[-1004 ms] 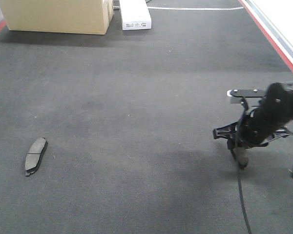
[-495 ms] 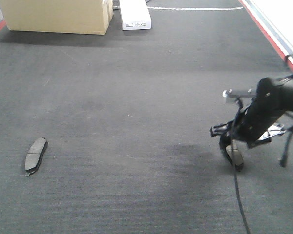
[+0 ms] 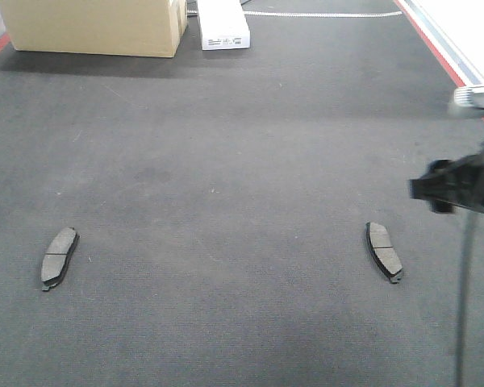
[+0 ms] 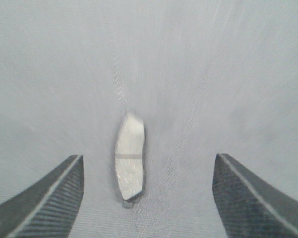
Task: Move and align brake pads A on conveyor
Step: 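Lower the right gripper and release its brake pad onto the conveyor, then lift the open right gripper away from the placed pad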
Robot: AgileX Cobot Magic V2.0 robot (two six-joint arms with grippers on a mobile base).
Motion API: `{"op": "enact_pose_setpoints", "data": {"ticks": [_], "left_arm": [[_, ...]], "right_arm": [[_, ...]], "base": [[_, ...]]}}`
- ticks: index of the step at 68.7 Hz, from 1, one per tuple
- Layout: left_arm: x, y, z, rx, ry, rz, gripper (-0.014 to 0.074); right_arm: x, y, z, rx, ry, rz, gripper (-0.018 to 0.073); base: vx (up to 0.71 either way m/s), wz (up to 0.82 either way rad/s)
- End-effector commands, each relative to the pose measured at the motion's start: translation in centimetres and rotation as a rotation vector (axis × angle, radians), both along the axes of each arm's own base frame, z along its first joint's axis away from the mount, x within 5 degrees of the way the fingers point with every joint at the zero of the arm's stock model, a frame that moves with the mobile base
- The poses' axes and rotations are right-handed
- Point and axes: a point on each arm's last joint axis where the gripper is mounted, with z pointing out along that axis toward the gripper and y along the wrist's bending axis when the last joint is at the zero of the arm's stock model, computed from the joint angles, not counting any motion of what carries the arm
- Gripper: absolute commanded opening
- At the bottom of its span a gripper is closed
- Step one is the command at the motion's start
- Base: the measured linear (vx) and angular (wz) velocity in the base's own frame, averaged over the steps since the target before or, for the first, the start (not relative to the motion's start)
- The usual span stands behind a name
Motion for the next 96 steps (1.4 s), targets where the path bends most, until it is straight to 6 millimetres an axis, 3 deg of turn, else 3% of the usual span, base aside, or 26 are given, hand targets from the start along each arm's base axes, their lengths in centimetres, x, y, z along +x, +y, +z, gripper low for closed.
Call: {"op": "enact_pose_setpoints", "data": {"ticks": [1, 24, 42, 96], "left_arm": [[0.1, -0.1, 1.3, -0.011, -0.083, -0.013, 0.0460], [0.1, -0.1, 1.3, -0.011, -0.083, -0.013, 0.0460], [0.1, -0.1, 1.3, -0.011, -0.083, -0.013, 0.0460], [0.1, -0.1, 1.3, -0.011, -0.083, -0.013, 0.0460]], "right_arm": [[-2.5, -0.4, 2.4, 0.006, -0.192, 0.008, 0.0525], [-12.4, -1.4, 2.4, 0.029, -0.456, 0.013, 0.0525], [-17.3, -1.9, 0.4, 0.002, -0.600, 0.034, 0.0525], [-18.0, -1.9, -0.2, 0.007, -0.635, 0.034, 0.0525]], "base": [[0.00, 0.00], [0.00, 0.00], [0.00, 0.00], [0.00, 0.00]]}}
